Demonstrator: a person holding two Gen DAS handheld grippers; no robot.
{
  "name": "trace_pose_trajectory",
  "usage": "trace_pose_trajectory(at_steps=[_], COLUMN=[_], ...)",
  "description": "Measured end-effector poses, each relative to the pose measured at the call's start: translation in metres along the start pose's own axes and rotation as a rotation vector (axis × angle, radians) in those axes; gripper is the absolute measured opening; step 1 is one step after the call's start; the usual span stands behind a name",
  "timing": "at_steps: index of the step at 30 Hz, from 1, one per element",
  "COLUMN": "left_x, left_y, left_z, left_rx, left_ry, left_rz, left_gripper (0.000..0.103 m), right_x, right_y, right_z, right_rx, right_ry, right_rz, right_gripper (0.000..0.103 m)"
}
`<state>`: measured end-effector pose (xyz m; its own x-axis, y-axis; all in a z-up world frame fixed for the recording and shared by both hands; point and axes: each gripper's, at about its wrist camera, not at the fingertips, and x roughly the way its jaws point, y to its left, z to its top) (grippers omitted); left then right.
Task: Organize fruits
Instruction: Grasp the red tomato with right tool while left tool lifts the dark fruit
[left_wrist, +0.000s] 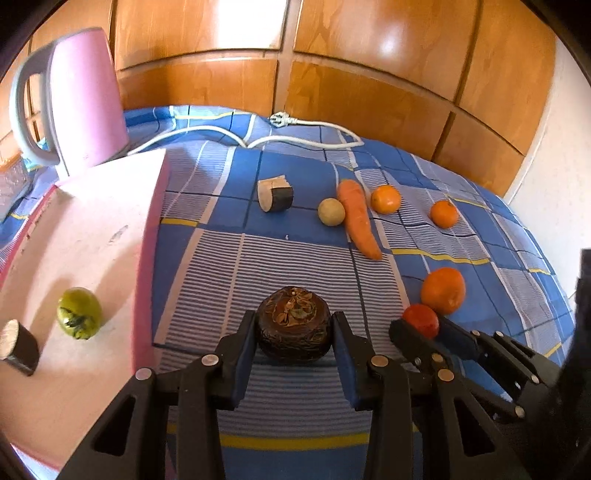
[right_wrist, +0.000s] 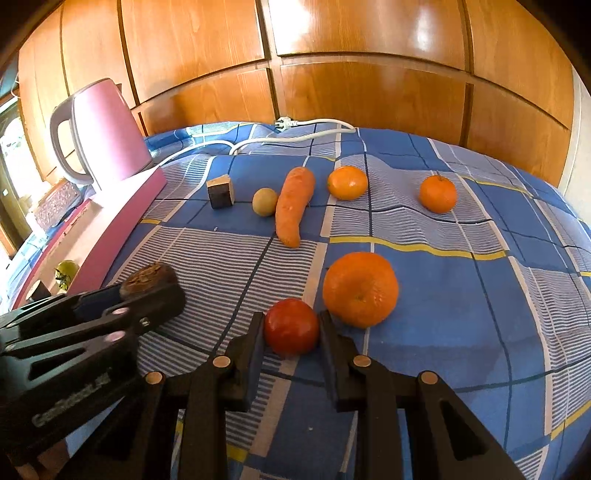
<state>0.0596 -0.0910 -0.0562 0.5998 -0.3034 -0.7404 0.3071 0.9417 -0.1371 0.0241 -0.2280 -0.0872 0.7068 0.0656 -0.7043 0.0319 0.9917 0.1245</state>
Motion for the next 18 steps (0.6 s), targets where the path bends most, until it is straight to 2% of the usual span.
trace_pose_trajectory(at_steps=[18], left_x=[-0.049], left_y=[0.009], left_z=[-0.008], left_rx=[-0.005], left_ry=[-0.062], left_rz=[-0.039], left_gripper=[0.040], right_x=[-0.022], right_y=[0.005], right_z=[-0.004], right_rx=[0.053], right_ry=[0.004], right_rz=[0.035], right_gripper=[0.027])
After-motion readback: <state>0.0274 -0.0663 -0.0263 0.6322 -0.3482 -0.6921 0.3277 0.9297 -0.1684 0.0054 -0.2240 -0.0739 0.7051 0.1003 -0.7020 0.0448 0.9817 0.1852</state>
